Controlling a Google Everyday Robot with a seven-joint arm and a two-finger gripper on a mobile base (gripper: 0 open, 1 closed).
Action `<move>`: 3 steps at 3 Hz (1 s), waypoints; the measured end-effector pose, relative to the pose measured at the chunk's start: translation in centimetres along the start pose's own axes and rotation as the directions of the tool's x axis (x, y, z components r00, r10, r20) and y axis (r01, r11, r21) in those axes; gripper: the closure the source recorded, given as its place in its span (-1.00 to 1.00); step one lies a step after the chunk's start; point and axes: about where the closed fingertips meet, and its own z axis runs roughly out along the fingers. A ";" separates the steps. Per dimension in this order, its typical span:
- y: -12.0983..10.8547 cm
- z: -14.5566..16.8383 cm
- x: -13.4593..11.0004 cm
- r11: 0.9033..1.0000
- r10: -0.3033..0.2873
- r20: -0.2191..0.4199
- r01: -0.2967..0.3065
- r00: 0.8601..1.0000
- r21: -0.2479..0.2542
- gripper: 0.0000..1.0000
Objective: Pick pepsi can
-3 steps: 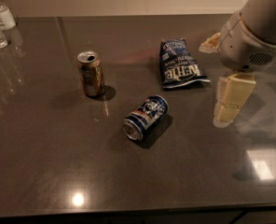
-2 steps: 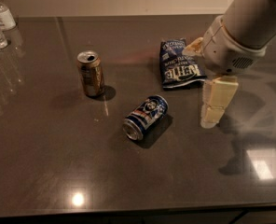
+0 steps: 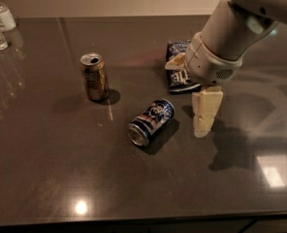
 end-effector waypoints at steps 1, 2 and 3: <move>-0.1 2.1 -0.5 0.998 -0.044 -0.006 0.044 0.999 -0.041 -1.00; 0.1 4.3 -1.9 0.990 -0.116 -0.012 0.115 0.993 -0.083 -1.00; 0.0 5.3 -3.0 0.983 -0.160 -0.010 0.158 0.987 -0.093 -1.00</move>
Offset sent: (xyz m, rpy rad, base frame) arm -0.0027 0.0414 -0.0525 -0.0837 0.0622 0.1803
